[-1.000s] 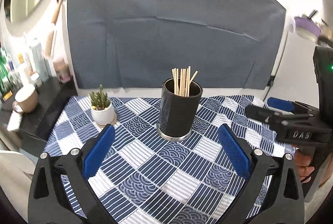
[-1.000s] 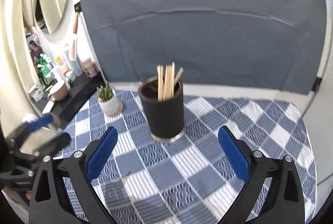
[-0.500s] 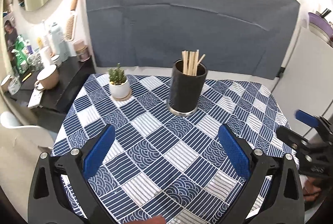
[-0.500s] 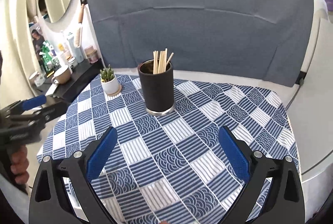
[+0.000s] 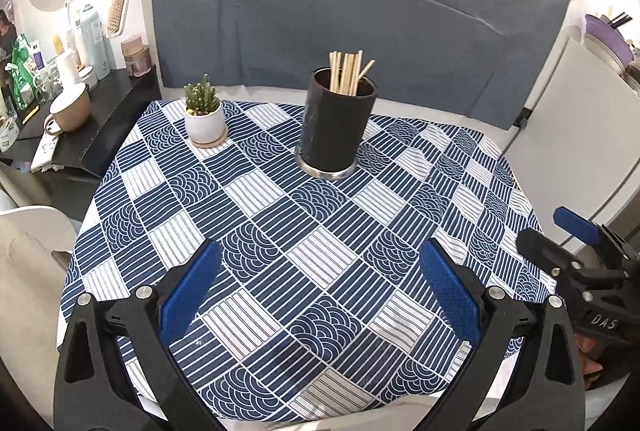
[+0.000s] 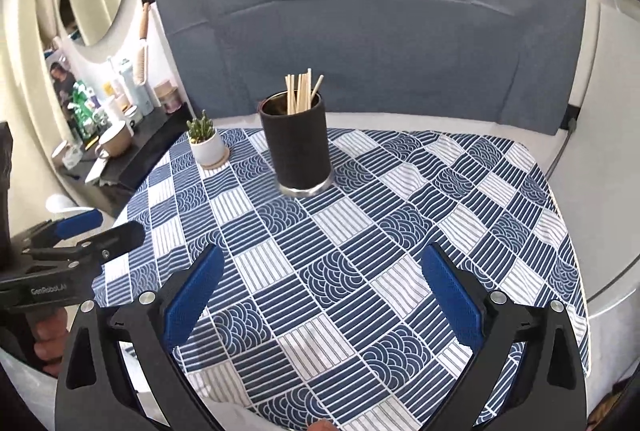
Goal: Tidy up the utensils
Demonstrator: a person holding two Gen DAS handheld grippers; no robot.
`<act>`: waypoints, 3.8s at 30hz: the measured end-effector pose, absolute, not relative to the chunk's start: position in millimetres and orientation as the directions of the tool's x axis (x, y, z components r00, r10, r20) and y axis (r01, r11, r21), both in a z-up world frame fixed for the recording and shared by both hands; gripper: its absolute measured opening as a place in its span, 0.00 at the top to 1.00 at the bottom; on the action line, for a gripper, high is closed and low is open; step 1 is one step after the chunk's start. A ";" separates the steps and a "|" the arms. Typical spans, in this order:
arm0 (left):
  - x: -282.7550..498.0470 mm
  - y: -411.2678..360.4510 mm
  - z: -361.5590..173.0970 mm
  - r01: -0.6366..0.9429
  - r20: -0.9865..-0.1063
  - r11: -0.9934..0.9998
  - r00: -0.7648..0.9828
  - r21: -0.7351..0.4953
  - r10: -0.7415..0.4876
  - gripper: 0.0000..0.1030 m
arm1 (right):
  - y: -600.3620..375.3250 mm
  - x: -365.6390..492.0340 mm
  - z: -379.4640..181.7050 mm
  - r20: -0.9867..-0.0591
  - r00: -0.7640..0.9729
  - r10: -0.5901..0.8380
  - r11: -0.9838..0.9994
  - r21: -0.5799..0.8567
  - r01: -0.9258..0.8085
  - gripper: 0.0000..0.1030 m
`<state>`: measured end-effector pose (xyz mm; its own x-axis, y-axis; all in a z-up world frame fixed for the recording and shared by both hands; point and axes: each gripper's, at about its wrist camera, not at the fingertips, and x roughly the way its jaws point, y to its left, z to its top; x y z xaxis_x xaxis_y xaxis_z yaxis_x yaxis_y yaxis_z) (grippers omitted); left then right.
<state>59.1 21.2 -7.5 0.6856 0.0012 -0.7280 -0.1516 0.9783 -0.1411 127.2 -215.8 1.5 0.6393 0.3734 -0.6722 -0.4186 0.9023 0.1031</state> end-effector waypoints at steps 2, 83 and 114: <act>55.1 17.7 -5.1 -0.145 -0.718 0.980 0.696 -0.135 0.004 0.06 | -216.4 121.3 2.0 -0.662 0.649 0.375 0.900 0.093 -0.425 0.08; 47.9 4.0 -5.6 -0.126 -0.720 0.984 0.694 -0.129 -0.005 0.06 | -222.4 105.6 -3.2 -0.657 0.657 0.369 0.895 0.059 -0.443 0.08; 46.8 7.6 -3.9 -0.152 -0.710 0.975 0.704 -0.161 -0.007 0.06 | -226.1 114.3 -5.6 -0.660 0.645 0.385 0.886 0.068 -0.460 0.08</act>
<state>46.8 7.6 -3.9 0.7037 -0.0075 -0.7105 -0.1520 0.9752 -0.1608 114.3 -226.1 -5.6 0.6447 0.3850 -0.6605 -0.4596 0.8856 0.0676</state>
